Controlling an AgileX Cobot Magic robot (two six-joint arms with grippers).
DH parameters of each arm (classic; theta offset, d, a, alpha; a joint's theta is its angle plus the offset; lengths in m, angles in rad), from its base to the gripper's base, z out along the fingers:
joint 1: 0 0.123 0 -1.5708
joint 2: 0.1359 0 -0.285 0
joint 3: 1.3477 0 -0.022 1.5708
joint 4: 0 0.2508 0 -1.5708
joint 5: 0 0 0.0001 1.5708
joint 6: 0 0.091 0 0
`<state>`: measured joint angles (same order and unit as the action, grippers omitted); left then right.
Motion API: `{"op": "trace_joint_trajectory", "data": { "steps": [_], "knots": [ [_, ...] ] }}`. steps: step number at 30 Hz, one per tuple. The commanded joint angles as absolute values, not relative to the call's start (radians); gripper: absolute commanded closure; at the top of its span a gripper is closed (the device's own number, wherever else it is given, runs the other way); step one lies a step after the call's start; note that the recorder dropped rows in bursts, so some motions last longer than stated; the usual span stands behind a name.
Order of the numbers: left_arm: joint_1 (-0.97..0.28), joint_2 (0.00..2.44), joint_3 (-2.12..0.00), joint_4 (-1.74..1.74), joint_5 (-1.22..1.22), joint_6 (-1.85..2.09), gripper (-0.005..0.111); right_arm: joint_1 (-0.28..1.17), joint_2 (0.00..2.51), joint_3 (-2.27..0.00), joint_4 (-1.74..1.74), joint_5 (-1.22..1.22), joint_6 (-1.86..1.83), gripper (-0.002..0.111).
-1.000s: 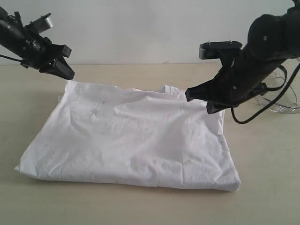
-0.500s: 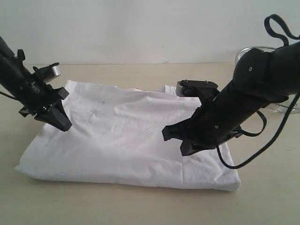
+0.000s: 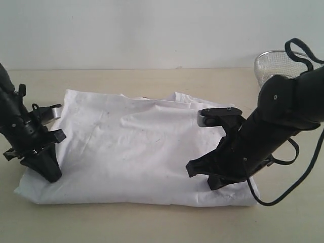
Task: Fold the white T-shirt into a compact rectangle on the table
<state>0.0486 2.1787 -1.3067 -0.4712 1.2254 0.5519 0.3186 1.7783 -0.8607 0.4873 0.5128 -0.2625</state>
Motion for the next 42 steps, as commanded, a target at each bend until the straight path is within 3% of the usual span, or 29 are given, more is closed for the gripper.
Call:
{"op": "trace_joint_trajectory", "data": {
  "steps": [1,20,31,36,42],
  "knots": [
    [0.050,2.189,-1.231,-0.403,1.221,0.537,0.102,0.318,1.768,-0.850,0.462,0.494,-0.255,0.108],
    [0.050,2.144,-1.151,-0.508,1.170,0.597,0.102,0.316,1.768,-0.850,0.336,0.521,-0.118,0.108],
    [0.052,2.112,-1.153,-0.396,1.031,0.462,0.102,0.239,1.768,-0.850,0.227,0.565,-0.031,0.108],
    [0.065,2.002,-1.153,-0.534,1.009,0.524,0.102,0.239,1.700,-0.850,0.172,0.590,0.025,0.108],
    [0.079,1.883,-1.153,-0.606,1.036,0.537,0.102,0.132,1.593,-0.871,0.182,0.627,0.042,0.108]
  ]
}}
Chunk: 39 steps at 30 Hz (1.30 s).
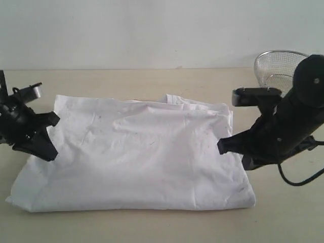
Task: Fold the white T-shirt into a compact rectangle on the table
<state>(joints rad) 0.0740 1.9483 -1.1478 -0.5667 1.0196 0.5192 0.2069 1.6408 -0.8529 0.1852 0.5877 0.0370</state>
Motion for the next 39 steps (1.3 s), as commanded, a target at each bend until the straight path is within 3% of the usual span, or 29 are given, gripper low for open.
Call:
{"op": "trace_joint_trajectory", "data": {
  "steps": [1,8,14,16,24,39],
  "knots": [
    [0.079,1.872,-1.153,-0.610,1.036,0.540,0.102,0.115,1.593,-0.879,0.200,0.640,0.033,0.108],
    [0.075,1.855,-1.153,-0.816,1.081,0.656,0.102,-0.026,1.660,-0.971,0.630,0.780,-0.367,0.104],
    [0.069,1.863,-1.153,-1.119,1.155,0.942,0.102,-0.090,1.771,-1.033,0.861,0.876,-0.541,0.064],
    [0.069,1.863,-1.153,-1.202,1.155,0.977,0.102,-0.090,1.814,-1.057,0.865,0.879,-0.571,0.058],
    [0.069,1.896,-1.153,-1.241,1.110,1.017,0.102,-0.090,1.965,-1.127,0.892,0.868,-0.606,0.057],
    [0.069,1.975,-1.153,-0.956,1.011,0.803,0.102,-0.210,2.015,-1.140,0.992,0.912,-0.732,0.057]
  ]
}}
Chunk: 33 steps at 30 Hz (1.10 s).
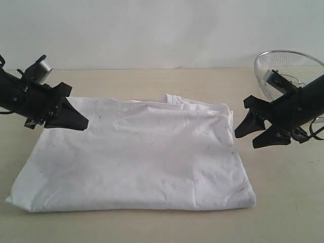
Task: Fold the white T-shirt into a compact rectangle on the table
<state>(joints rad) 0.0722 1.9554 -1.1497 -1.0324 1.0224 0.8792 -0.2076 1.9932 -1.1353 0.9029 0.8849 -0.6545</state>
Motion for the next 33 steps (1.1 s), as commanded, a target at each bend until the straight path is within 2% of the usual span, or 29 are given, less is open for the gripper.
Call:
{"op": "trace_joint_trajectory", "data": {
  "steps": [1,9,19,33],
  "knots": [
    [0.069,1.978,-1.153,-0.918,1.011,0.788,0.102,-0.210,2.029,-1.142,1.016,0.916,-0.743,0.057],
    [0.069,1.978,-1.153,-0.784,1.011,0.721,0.102,-0.210,2.139,-1.199,1.040,0.960,-0.751,0.057],
    [0.069,1.978,-1.153,-0.713,0.943,0.662,0.102,-0.207,2.158,-1.199,1.057,0.938,-0.757,0.057],
    [0.069,1.978,-1.153,-0.713,0.941,0.662,0.102,-0.099,2.157,-1.199,1.055,0.847,-0.753,0.057]
  ]
}}
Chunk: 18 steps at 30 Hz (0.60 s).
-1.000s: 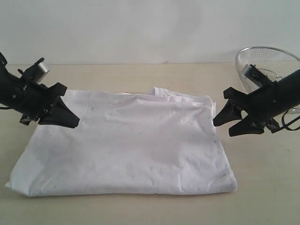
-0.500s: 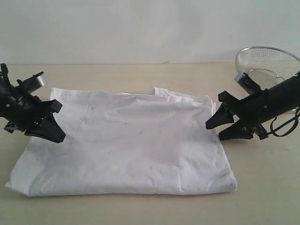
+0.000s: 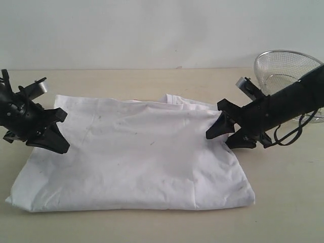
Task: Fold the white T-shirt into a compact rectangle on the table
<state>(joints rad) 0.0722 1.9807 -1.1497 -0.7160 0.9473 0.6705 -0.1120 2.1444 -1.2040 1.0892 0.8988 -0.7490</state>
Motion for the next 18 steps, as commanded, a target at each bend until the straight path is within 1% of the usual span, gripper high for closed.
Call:
{"op": "trace_joint_trajectory", "data": {
  "steps": [1,3,5,9,14,18],
  "knots": [
    [0.069,1.978,-1.153,-0.713,0.939,0.662,0.102,-0.099,2.157,-1.199,1.060,0.847,-0.751,0.057],
    [0.069,1.978,-1.153,-0.713,0.934,0.662,0.102,-0.099,2.157,-1.199,1.060,0.842,-0.751,0.061],
    [0.069,1.978,-1.153,-0.713,0.932,0.662,0.102,-0.099,2.157,-1.199,1.062,0.838,-0.751,0.072],
    [0.069,1.978,-1.153,-0.697,0.932,0.662,0.102,-0.097,2.178,-1.199,1.065,0.840,-0.751,0.107],
    [0.069,1.978,-1.153,-0.666,0.932,0.637,0.102,-0.097,2.198,-1.199,1.090,0.864,-0.754,0.108],
    [0.069,1.978,-1.153,-0.659,0.927,0.635,0.102,-0.099,2.196,-1.199,1.192,0.935,-0.812,0.108]
  ]
}}
